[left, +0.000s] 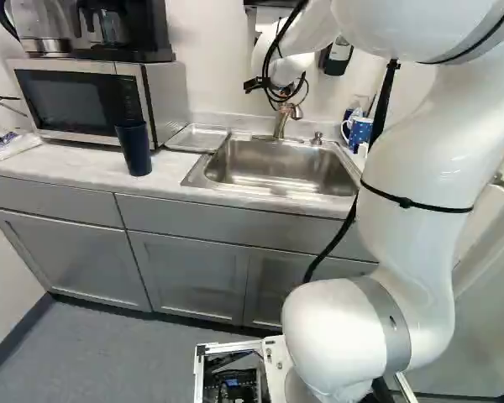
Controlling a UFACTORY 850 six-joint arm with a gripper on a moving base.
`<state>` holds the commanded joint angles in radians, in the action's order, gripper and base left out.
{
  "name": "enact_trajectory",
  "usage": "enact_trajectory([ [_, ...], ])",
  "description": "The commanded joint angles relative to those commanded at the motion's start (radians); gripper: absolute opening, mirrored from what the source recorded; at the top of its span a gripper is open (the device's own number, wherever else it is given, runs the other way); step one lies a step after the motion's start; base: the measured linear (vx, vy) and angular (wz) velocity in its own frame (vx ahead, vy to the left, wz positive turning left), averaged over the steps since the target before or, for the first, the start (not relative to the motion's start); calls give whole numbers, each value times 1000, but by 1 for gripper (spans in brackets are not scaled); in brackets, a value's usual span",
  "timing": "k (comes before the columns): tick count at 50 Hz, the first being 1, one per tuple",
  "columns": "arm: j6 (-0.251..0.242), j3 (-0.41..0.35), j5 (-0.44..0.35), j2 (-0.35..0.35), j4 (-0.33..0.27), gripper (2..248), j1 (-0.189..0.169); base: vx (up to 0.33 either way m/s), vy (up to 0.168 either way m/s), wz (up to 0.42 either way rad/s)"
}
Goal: Rinse the cup and place it in the tray
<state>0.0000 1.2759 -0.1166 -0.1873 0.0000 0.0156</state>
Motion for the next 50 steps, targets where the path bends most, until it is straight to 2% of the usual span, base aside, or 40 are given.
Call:
enact_trajectory([
  [14,0,0,-51,0,0,247,0,0,0,0],
  [28,0,-6,-57,6,0,247,0,0,0,0],
  [50,0,-114,-57,107,0,247,-6,0,0,0],
])
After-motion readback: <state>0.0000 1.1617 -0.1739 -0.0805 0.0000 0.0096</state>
